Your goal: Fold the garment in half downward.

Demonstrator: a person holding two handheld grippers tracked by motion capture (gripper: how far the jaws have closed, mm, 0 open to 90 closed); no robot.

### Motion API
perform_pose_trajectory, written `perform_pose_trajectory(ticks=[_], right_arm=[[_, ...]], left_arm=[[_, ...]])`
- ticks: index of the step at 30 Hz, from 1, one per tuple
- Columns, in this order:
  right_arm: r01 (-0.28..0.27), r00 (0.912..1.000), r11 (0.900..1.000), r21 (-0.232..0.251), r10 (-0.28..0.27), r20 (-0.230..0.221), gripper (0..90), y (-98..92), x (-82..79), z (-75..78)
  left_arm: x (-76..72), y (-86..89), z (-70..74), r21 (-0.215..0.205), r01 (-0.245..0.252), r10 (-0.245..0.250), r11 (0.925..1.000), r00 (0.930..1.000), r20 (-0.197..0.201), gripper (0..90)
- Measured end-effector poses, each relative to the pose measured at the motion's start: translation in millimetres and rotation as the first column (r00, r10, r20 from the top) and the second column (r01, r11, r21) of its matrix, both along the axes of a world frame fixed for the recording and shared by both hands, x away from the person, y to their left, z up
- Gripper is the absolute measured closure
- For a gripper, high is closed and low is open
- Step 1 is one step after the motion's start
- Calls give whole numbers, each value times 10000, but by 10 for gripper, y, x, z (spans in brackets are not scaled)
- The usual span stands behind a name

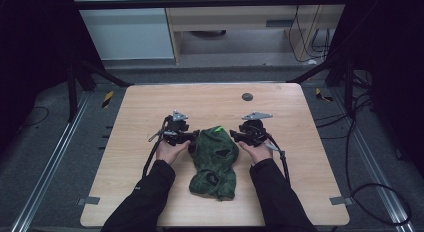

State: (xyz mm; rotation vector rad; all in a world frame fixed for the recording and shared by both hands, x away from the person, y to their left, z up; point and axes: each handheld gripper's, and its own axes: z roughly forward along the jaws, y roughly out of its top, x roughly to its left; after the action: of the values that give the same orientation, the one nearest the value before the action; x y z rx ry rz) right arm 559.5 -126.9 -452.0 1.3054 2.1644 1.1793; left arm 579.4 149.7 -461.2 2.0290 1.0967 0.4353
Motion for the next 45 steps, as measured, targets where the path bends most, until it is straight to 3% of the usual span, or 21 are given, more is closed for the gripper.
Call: perform_pose_trajectory(ticks=[27, 39, 45], right_arm=[[-465, 9925, 9974, -558, 398, -1156, 531, 89, 9, -327], [-497, 9873, 9967, -645, 392, -1540, 572, 97, 22, -432], [-645, 9866, 9961, -608, 545, -1538, 667, 107, 17, -434]], left_arm=[[-50, 9, -307, 228, 295, -268, 9993, 9935, -1106, 559], [-58, -18, -319, -83, 466, -473, 9989, 9895, -1366, 717], [-76, -51, -315, -19, 384, -383, 9993, 9885, -1466, 809]])
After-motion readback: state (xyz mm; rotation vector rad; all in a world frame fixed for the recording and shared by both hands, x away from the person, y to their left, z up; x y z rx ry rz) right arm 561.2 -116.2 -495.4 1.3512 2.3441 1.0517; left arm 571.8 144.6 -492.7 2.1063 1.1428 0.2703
